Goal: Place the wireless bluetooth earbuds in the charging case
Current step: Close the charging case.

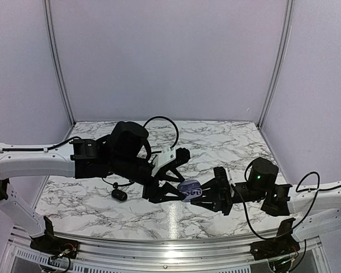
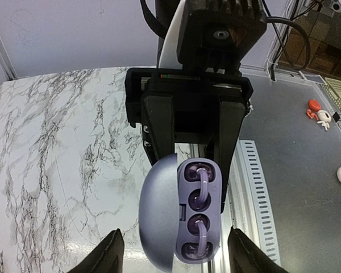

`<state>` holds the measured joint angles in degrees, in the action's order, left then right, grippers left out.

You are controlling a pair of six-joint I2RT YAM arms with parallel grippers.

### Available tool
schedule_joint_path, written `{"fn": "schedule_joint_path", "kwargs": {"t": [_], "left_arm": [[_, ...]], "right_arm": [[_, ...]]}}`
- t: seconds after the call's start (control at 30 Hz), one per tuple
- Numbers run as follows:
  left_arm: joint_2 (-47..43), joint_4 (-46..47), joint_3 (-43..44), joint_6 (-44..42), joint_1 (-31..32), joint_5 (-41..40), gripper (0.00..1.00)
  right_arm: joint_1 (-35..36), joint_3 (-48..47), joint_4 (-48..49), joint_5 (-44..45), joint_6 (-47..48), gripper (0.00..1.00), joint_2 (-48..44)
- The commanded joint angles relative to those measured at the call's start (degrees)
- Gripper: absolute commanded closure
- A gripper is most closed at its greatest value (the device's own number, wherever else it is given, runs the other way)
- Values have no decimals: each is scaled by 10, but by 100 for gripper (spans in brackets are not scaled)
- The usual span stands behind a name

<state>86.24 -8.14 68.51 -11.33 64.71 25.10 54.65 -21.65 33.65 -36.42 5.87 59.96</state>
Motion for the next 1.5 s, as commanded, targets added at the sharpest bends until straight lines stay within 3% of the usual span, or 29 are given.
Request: {"fn": "schedule_joint_path", "kwargs": {"t": [0.0, 0.33, 0.83, 1.23, 1.47], "left_arm": [[-29, -5, 12, -18, -2, 11, 34], [-37, -19, -4, -85, 39, -17, 33], [-32, -10, -14, -79, 34, -84, 22], [-13, -32, -10, -121, 61, -53, 27], [-29, -33, -24, -163, 87, -123, 30]], "right_arm": [[5, -22, 6, 18, -14, 100, 5], [-12, -18, 47, 5, -56, 100, 23], [-13, -28, 36, -39, -42, 100, 33], [-16, -37, 31, -11, -47, 100, 37], [-38, -33, 62, -10, -103, 100, 65]]}}
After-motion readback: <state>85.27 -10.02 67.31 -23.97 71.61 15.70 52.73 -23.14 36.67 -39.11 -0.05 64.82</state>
